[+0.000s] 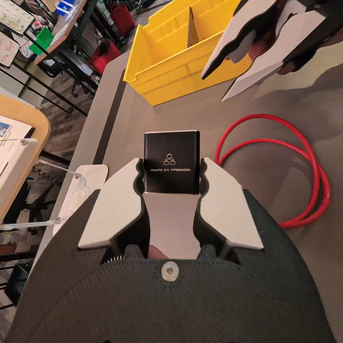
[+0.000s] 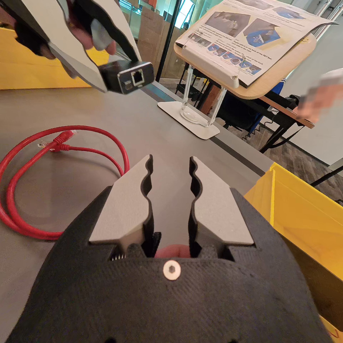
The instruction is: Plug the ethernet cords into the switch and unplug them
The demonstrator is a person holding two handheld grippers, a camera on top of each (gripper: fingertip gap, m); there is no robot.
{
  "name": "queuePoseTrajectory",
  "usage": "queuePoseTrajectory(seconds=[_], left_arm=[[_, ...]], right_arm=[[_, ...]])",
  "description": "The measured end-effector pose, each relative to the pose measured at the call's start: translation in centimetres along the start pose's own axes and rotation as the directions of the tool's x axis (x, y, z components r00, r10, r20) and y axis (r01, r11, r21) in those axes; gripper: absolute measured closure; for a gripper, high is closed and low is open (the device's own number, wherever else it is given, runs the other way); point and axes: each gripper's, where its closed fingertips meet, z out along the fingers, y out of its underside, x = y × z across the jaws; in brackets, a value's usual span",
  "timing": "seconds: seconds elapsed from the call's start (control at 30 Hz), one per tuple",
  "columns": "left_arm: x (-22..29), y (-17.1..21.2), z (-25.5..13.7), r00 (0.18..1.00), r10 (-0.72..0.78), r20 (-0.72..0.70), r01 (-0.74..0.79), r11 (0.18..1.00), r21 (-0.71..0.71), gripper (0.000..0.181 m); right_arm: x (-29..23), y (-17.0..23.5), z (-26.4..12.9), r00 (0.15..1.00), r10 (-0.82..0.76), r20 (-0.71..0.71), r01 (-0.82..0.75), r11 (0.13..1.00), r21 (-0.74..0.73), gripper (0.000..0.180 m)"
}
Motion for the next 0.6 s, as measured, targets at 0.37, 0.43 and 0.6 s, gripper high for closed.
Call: queuePoseTrajectory(seconds=[0.37, 0.43, 0.6], left_arm=[[0.0, 0.6, -4.9, 0.992, 0.038, 0.121, -0.033, 0.998, -0.049, 0.124], [-0.3, 0.7, -5.5, 0.989, 0.035, 0.144, -0.029, 0.999, -0.045, 0.124], [-0.9, 1.2, -6.7, 0.980, 0.041, 0.197, -0.030, 0.998, -0.061, 0.124]], right_arm=[[-4.9, -4.4, -2.0, 0.970, -0.204, 0.133, 0.174, 0.962, 0.210, 0.151], [-8.0, -6.2, -3.0, 0.945, -0.248, 0.215, 0.185, 0.943, 0.275, 0.152], [-14.8, -4.5, -1.5, 0.892, -0.265, 0.365, 0.243, 0.964, 0.106, 0.149]])
